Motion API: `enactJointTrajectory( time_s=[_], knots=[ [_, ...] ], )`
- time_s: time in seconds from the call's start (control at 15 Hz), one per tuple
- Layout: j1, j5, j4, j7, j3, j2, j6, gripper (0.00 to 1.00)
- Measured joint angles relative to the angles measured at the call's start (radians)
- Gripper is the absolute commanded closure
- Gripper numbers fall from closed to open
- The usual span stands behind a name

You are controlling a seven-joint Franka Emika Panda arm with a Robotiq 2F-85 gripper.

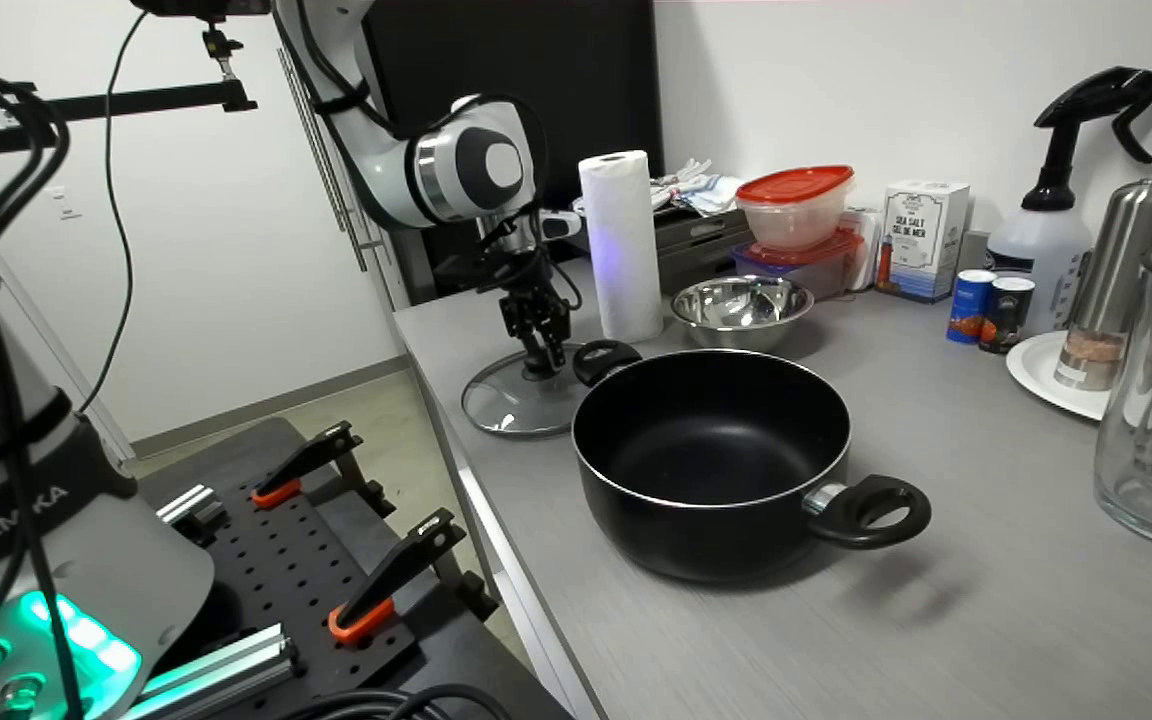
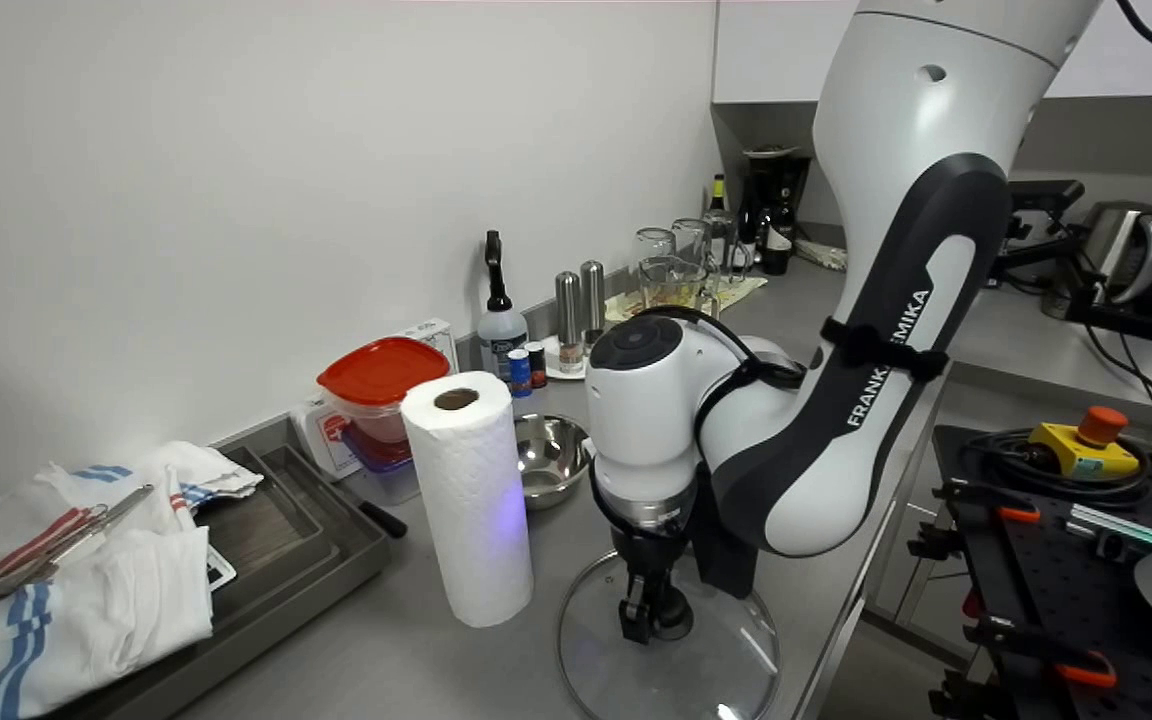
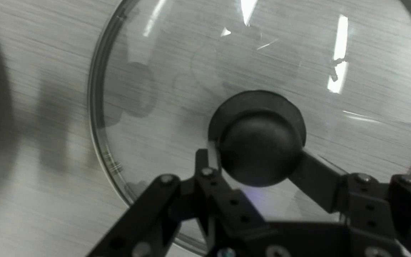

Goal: Put the lid on the pot

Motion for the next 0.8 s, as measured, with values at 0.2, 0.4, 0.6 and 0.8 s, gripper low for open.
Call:
enactJointTrajectory(
  time_s=[0.2, 0.4, 0.6, 0.8],
  knots=[
    [0.0, 0.002, 0.0, 0.0, 0.0, 0.001, 0.001, 0.74],
    [0.0, 0.007, -0.002, 0.0, 0.0, -0.001, 0.001, 0.74],
    [0.001, 0.009, -0.018, 0.0, 0.001, -0.019, 0.002, 0.74],
    [0.005, 0.009, -0.053, 0.0, 0.001, -0.059, 0.004, 0.74]
  ],
)
